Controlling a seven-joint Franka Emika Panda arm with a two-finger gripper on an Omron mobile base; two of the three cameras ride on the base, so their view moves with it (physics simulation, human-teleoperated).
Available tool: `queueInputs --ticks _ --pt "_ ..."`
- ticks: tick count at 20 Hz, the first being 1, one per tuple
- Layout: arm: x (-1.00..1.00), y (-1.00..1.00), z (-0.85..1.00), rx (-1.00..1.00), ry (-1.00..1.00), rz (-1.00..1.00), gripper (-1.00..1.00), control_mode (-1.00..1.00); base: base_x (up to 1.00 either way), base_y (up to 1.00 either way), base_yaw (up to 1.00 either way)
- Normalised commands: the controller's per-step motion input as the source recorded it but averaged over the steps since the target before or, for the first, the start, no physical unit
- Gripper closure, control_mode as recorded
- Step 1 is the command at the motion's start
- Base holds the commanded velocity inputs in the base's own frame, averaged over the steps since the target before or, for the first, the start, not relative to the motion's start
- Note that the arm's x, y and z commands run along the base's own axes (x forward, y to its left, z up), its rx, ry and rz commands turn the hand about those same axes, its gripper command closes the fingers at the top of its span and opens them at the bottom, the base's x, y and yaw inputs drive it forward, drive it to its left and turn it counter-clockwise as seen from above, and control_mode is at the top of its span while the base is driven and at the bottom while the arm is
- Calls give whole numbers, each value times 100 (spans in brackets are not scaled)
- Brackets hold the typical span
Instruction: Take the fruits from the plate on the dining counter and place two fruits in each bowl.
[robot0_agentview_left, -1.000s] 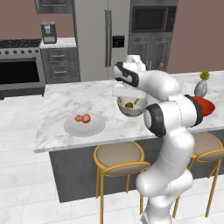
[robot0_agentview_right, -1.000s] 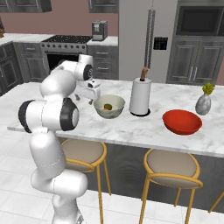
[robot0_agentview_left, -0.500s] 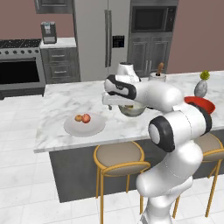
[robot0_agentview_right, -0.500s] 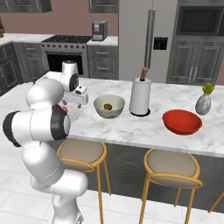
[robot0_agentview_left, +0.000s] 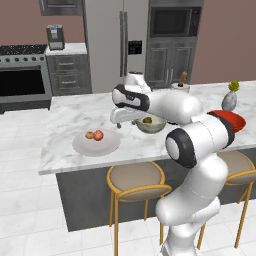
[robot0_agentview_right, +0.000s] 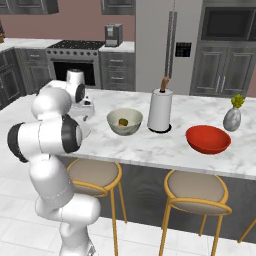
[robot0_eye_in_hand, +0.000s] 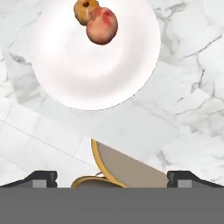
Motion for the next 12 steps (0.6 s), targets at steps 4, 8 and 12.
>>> queueInputs --ticks 4,8,12 --pt "19 37 -3 -2 0 48 -100 -100 0 0 0" --pt "22 42 -10 -3 0 33 -100 -100 0 0 0" --pt "21 41 -14 -3 0 22 -100 -100 0 0 0"
